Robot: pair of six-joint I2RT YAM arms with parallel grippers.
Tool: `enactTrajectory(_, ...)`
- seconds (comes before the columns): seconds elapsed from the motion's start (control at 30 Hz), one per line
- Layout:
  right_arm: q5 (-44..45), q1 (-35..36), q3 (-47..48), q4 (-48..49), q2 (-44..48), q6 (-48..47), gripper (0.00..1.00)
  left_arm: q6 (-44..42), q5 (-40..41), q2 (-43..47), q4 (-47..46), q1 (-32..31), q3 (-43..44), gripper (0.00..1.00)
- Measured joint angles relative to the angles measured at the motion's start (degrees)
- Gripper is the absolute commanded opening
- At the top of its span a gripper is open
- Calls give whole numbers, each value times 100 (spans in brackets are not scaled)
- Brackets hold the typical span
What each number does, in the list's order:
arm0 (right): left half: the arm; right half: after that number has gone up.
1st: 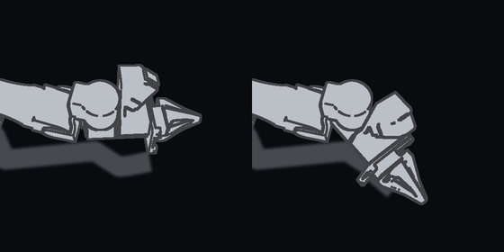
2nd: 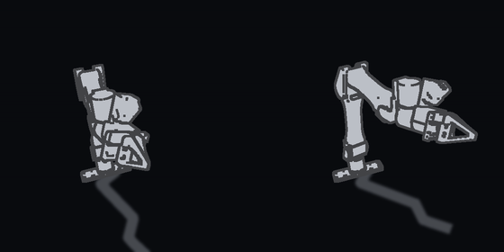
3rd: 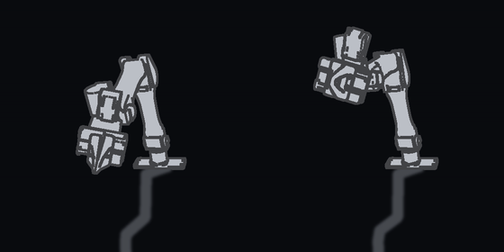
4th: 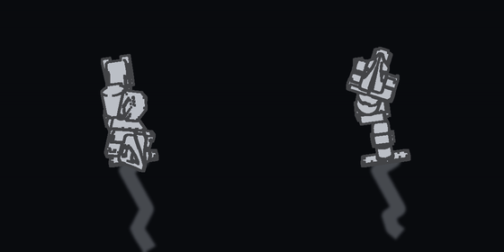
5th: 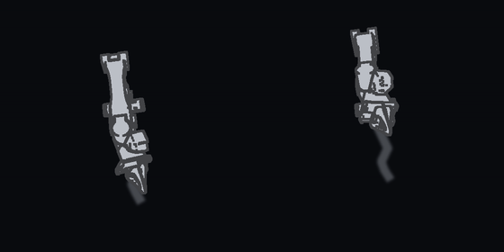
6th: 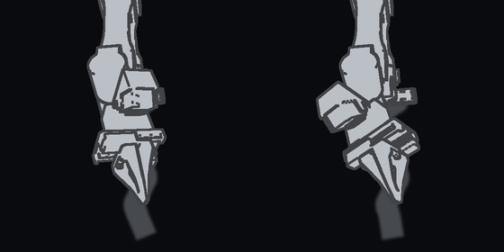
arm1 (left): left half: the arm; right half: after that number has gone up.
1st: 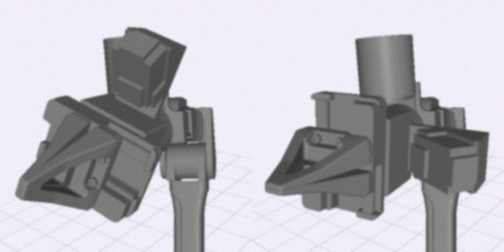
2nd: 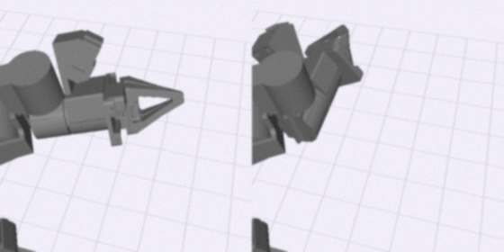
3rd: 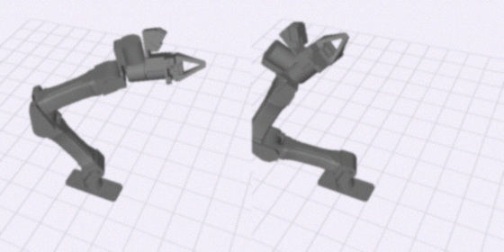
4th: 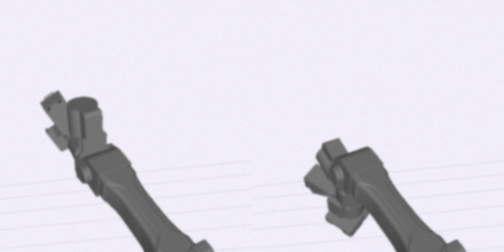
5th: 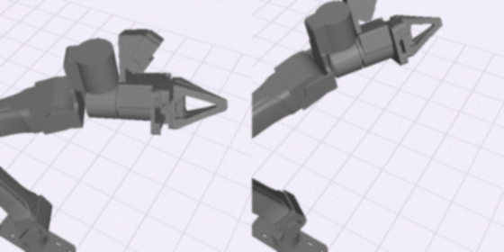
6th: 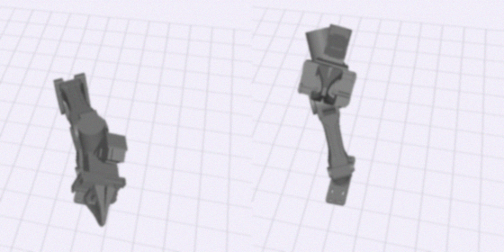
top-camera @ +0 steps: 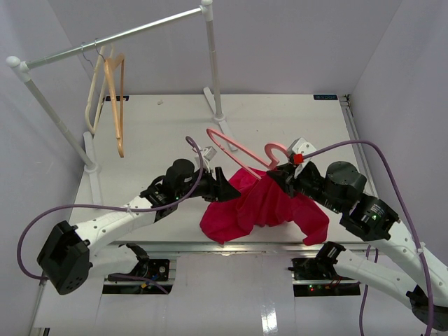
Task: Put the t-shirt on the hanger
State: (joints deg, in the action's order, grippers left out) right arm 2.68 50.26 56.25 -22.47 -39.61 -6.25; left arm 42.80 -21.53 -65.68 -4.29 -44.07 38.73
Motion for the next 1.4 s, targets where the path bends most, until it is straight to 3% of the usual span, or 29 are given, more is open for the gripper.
enactTrajectory(0.4, 14, 0, -100, 34, 69, 0, 8, 287, 565, -466, -397, -746, -163, 58)
enactTrajectory(0.83, 9, 0, -172, 38, 144, -4, 8, 321, 984, -447, -398, -781, -182, 62)
enactTrajectory(1.07, 13, 0, -172, 38, 145, -4, 8, 389, 1199, -127, -360, -781, -269, 58)
enactTrajectory(1.4, 11, 0, -172, 38, 157, -4, 8, 518, 1271, -327, -492, -781, -406, 53)
